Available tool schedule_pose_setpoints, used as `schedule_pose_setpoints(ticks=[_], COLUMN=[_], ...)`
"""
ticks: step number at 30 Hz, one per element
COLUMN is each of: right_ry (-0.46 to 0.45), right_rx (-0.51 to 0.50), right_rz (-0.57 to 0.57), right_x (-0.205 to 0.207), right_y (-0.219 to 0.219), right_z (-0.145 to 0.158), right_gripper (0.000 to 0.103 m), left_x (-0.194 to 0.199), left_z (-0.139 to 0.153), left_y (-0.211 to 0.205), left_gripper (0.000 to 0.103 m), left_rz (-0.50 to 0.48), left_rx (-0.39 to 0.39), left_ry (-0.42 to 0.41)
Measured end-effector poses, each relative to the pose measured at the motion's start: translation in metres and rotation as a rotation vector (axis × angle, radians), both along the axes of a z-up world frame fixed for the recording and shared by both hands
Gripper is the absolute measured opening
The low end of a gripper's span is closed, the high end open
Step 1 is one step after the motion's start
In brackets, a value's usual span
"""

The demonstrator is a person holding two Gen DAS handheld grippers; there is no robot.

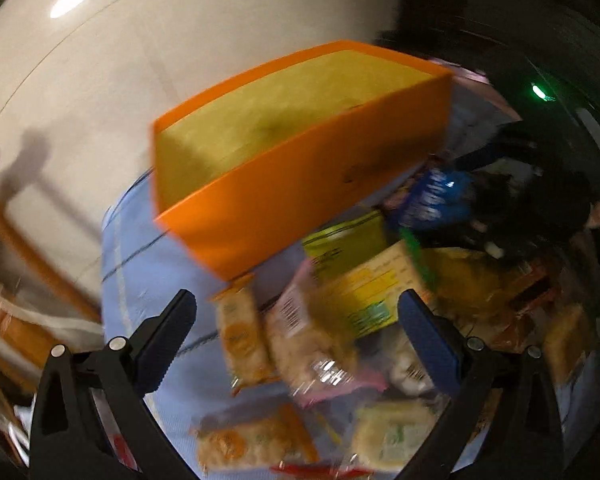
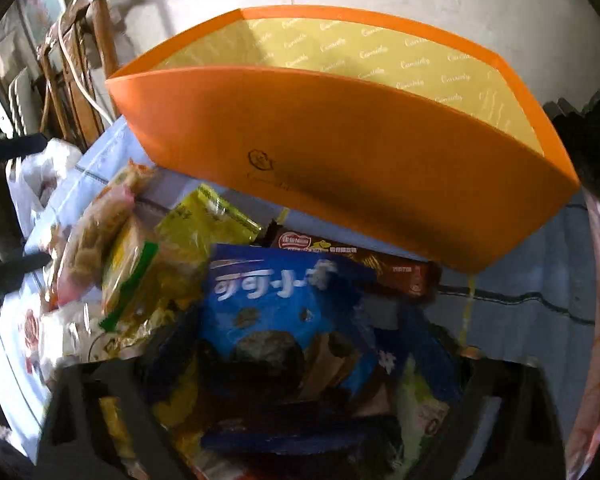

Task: Organize snacks
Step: 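Grasp the blue cookie bag with the right tool while the left tool grasps a green-sealed biscuit pack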

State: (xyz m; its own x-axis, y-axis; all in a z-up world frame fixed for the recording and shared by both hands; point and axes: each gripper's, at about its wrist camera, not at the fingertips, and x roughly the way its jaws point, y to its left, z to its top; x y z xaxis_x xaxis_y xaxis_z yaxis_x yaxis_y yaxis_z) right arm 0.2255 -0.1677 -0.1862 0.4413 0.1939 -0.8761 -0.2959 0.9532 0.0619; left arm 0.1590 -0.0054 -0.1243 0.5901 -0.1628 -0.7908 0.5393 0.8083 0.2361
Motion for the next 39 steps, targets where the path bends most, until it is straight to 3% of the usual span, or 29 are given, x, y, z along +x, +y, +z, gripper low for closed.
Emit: schedule_pose_setpoints(ticks=[3,4,6,8,10,12,14,15,16,18,21,28,29,32,36,39], right_ry=[0.017,0.021,0.025,0.034,0.037,0.036,0.035,0.034,0.035,0.033,0.048,0.047,0.033,-0.009,-0.073,-0.131], right_rx=[0.019,0.012,0.023,0.056,0.089,0.101,0.102,0.103,0.104,0.110,0.119,0.154,0.155,0.179,0.211,0.195], right_rz=[-0.024,-0.021,-0.035,-0.080,-0.111,-0.147,-0.179,-0.195,-0.204,-0.222,-0.239,-0.292,-0.293,-0.311,-0.327,-0.315], right_x=[-0.004,-0.007,-0.015,-0.023,-0.031,-0.038,-0.042,-0.045,-0.047,-0.054,-0.060,-0.069,-0.071,-0.076,-0.077,-0.075], right_y=[-0.005,-0.005,-0.014,-0.029,-0.042,-0.053,-0.060,-0.063,-0.065,-0.069,-0.072,-0.074,-0.073,-0.074,-0.078,-0.076], right_z=[0.002,0.003,0.008,0.015,0.020,0.026,0.029,0.031,0.032,0.034,0.034,0.033,0.037,0.055,0.082,0.106], right_gripper=[0.077,0.070,0.068,0.068,0.068,0.068,0.068,0.068,0.068,0.068,0.068,0.068,0.068,0.068,0.068,0.068], left_x=[0.003,0.004,0.002,-0.001,-0.008,-0.009,-0.003,0.000,0.000,0.001,-0.011,-0.004,-0.003,0.014,0.011,0.006], left_z=[-0.012,-0.018,-0.026,-0.032,-0.037,-0.038,-0.039,-0.041,-0.043,-0.052,-0.065,-0.042,-0.034,-0.005,0.033,0.057], left_y=[-0.017,-0.022,-0.028,-0.032,-0.034,-0.035,-0.035,-0.034,-0.032,-0.029,-0.027,-0.030,-0.030,-0.025,-0.016,-0.005], left_gripper=[0.099,0.099,0.099,0.099,0.099,0.099,0.098,0.085,0.057,0.048,0.048,0.047,0.046,0.046,0.046,0.046], left_rz=[-0.086,-0.138,-0.247,-0.336,-0.453,-0.549,-0.596,-0.620,-0.638,-0.630,-0.667,-0.473,-0.434,-0.192,-0.046,0.062], left_rx=[0.035,0.044,0.066,0.107,0.157,0.173,0.156,0.130,0.109,0.133,0.156,0.087,0.065,0.020,-0.110,-0.157], left_ry=[-0.013,0.006,0.024,0.038,-0.008,-0.037,-0.010,0.019,0.043,0.034,0.005,0.045,0.053,0.116,0.109,0.082])
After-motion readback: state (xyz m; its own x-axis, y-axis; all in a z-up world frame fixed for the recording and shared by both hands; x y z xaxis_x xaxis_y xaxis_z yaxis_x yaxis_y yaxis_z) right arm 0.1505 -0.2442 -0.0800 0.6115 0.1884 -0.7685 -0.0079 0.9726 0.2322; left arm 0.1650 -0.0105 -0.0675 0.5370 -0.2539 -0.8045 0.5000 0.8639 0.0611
